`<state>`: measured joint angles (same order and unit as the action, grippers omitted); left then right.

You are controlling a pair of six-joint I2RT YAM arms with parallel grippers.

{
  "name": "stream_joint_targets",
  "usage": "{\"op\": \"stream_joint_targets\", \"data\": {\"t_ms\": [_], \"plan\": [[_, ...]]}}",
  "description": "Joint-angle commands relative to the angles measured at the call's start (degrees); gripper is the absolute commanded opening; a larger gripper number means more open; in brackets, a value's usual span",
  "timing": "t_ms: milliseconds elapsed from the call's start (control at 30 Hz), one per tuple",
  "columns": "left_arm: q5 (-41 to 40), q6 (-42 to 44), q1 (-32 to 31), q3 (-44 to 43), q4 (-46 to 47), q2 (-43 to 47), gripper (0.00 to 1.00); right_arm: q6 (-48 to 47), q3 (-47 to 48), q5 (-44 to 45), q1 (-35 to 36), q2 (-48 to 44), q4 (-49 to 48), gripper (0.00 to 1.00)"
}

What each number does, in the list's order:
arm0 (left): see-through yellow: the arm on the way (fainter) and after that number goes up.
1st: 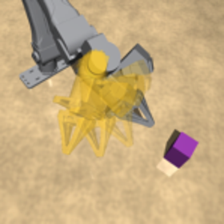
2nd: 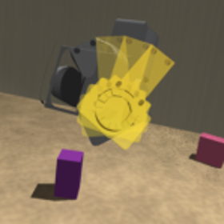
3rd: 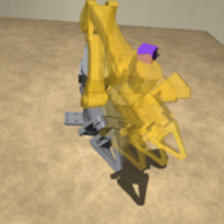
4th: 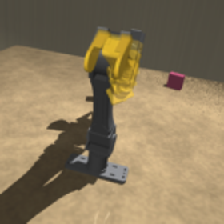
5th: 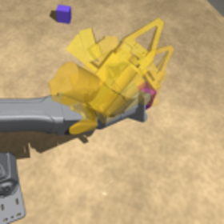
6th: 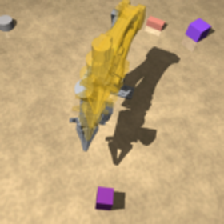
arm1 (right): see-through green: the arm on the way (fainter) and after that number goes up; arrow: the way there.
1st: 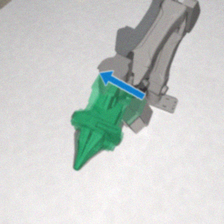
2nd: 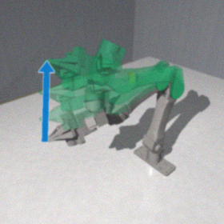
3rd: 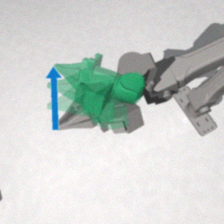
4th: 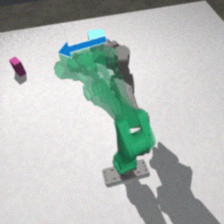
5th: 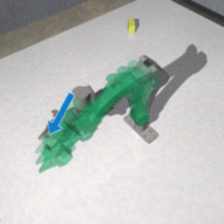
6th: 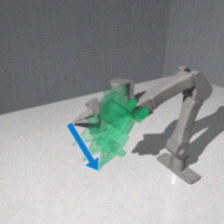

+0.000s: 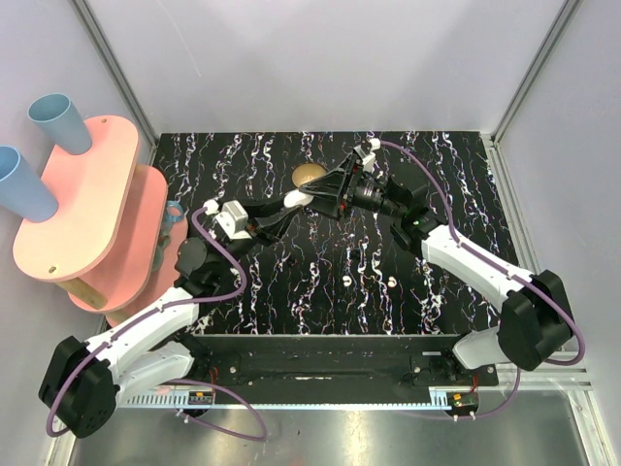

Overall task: Insert the wireless bluetooth earbuds into the charging case
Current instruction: Pass from the left arm to the right

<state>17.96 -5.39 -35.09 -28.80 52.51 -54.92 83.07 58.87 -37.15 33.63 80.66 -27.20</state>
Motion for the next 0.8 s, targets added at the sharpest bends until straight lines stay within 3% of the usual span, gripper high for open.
{"op": "stream_joint_targets", "data": {"t_ms": [0,233,400,767], "plan": [[-1.3,1.4,-0.3,-1.8,2.9,-0.3,0.00,2.7,1.3,-3.3,0.0,0.1,-5.7,0.60],[-1.0,1.5,-0.3,-2.1,2.1,-0.3,0.00,4.0,0.9,-3.9,0.1,0.6,-7.3,0.39],[-0.5,0.5,-0.3,-2.8,-1.1,0.2,0.13,4.9,0.5,-4.2,0.0,1.1,-10.0,0.24],[-0.5,-0.9,-0.3,-3.1,-2.1,0.1,0.48,5.4,0.2,-4.2,0.1,1.2,-10.9,0.18]]}}
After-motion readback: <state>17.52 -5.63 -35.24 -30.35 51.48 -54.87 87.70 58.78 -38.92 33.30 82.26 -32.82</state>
